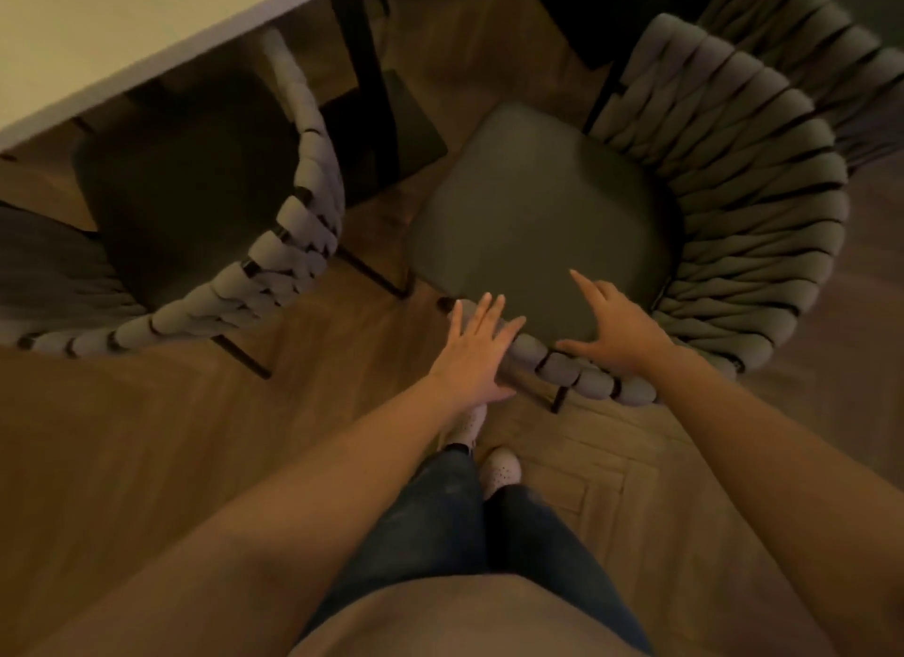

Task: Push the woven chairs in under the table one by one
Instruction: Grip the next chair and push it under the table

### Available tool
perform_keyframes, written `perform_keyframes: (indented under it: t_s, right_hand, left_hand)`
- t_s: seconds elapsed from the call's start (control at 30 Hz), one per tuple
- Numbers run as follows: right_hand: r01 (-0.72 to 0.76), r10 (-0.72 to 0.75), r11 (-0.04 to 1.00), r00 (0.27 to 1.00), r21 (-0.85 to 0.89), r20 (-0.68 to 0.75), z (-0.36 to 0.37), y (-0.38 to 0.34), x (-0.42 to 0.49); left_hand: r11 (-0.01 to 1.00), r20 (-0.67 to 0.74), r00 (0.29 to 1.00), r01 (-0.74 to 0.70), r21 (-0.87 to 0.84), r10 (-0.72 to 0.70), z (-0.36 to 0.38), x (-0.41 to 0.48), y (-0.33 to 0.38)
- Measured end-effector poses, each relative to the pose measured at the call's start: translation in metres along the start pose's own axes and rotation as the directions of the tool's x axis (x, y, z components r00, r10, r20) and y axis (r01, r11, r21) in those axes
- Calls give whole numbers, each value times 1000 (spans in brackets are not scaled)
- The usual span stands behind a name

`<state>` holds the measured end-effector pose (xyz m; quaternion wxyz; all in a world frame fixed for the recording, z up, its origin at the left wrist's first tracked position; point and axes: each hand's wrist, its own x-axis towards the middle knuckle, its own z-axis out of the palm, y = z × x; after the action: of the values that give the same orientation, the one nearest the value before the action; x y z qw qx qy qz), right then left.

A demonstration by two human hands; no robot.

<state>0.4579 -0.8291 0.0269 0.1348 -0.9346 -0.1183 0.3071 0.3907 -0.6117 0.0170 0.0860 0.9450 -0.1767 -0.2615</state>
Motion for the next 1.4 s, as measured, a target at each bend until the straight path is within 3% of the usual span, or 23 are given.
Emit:
perform_keyframes:
  t_s: [0.1, 0.23, 0.47, 0.57, 0.67, 0.73, 0.9, 1.0, 1.17, 1.4]
  right_hand:
    - [-44, 43, 999, 998, -18, -43, -13, 38, 2]
    - [23, -22, 988, 1000, -150, 8, -30, 84, -2]
    - [173, -67, 952, 923, -253, 378, -53, 180, -18]
    - [307, -129, 884, 884, -352, 449, -66, 220, -17]
    - [499, -281, 692, 851, -521, 443, -76, 248, -4]
    - [519, -315, 586, 854, -622, 415, -85, 266, 11]
    - [505, -331, 479, 861, -718, 385, -99, 286, 40]
    - [497, -359, 503, 864, -707, 353, -102, 290, 48]
    - [446, -341, 529, 891, -722, 301, -129, 289, 75]
    - [430, -355, 590, 898, -683, 259, -142, 261, 106]
  left_hand:
    - [997, 86, 994, -73, 19, 72, -5, 31, 16]
    - [990, 171, 975, -143, 12, 138, -10, 58, 43]
    - [963, 276, 937, -250, 100, 215, 11, 90, 120]
    - [987, 247, 960, -152, 58, 134, 23, 100, 157]
    - [995, 218, 975, 64, -70, -47, 31, 109, 195]
    - [973, 199, 967, 188, -132, -160, 33, 117, 217]
    - [904, 240, 894, 413, -113, -378, 34, 135, 238]
    - [892, 297, 863, 446, -72, -408, 28, 151, 241]
    - [875, 232, 864, 476, -87, -447, 9, 183, 237]
    - [881, 248, 855, 473, -17, -455, -28, 199, 183]
